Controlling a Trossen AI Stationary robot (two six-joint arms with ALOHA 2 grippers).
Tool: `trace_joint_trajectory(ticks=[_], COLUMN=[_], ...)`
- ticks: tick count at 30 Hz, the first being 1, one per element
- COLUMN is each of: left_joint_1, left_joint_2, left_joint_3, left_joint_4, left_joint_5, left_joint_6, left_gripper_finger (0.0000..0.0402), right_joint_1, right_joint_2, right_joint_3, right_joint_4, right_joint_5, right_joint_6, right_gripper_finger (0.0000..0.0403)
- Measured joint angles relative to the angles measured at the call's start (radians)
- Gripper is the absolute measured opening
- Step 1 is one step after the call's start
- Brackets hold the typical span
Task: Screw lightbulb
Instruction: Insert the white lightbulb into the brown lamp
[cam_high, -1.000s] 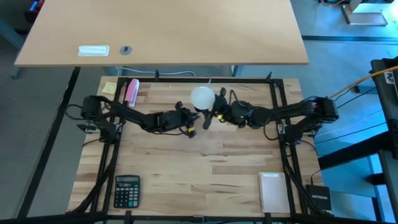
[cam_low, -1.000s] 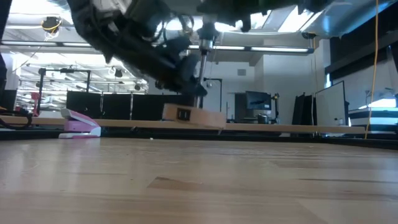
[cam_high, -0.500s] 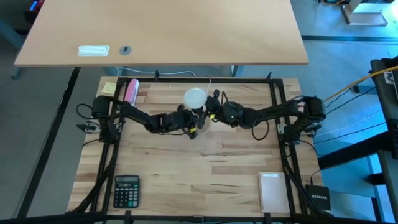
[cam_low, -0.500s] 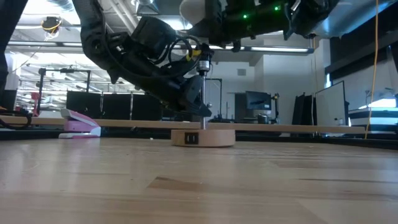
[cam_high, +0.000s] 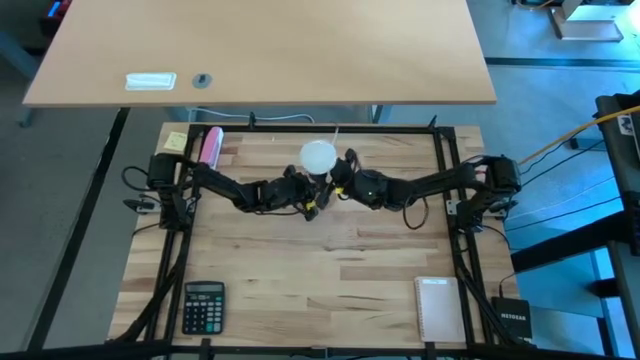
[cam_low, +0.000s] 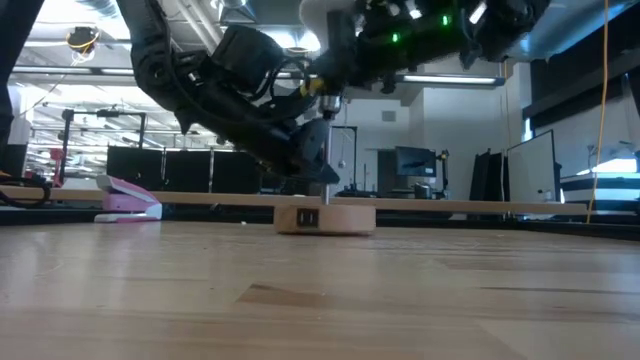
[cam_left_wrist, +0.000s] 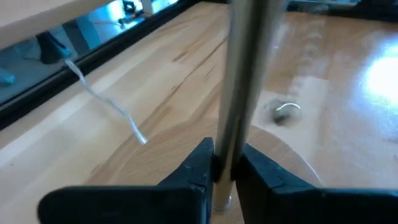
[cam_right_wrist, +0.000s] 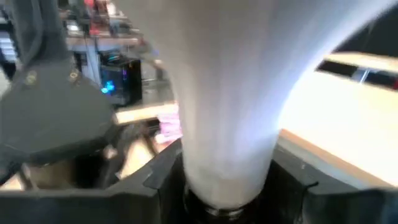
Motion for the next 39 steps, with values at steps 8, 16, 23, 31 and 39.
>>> trace_joint_trajectory(ticks=[8, 16, 23, 31, 39], left_joint_1=[0.000, 0.000, -0.001, -0.001, -0.001], left_joint_2=[0.000, 0.000, -0.003, -0.003, -0.003], left_joint_3=[0.001, 0.001, 0.002, 0.002, 0.002], left_joint_4=[-0.003, 0.004, 0.018, 0.011, 0.003], left_joint_5=[0.000, 0.008, 0.010, 0.011, 0.010], left_joint_6=[0.007, 0.015, 0.013, 0.012, 0.031], left_gripper_finger=[0.0038, 0.0032, 0.0036, 0.0036, 0.0030], right_joint_1=[0.000, 0.000, 0.000, 0.001, 0.001], right_joint_2=[-0.002, -0.048, -0.116, -0.182, -0.242], right_joint_3=[-0.001, -0.001, -0.003, -0.003, -0.001], right_joint_4=[0.013, -0.051, -0.130, -0.231, -0.335], right_joint_5=[-0.003, -0.010, -0.056, -0.142, -0.174], right_joint_6=[-0.004, -0.030, -0.058, -0.075, -0.094], right_gripper_finger=[0.0177, 0.0207, 0.0286, 0.0311, 0.0304])
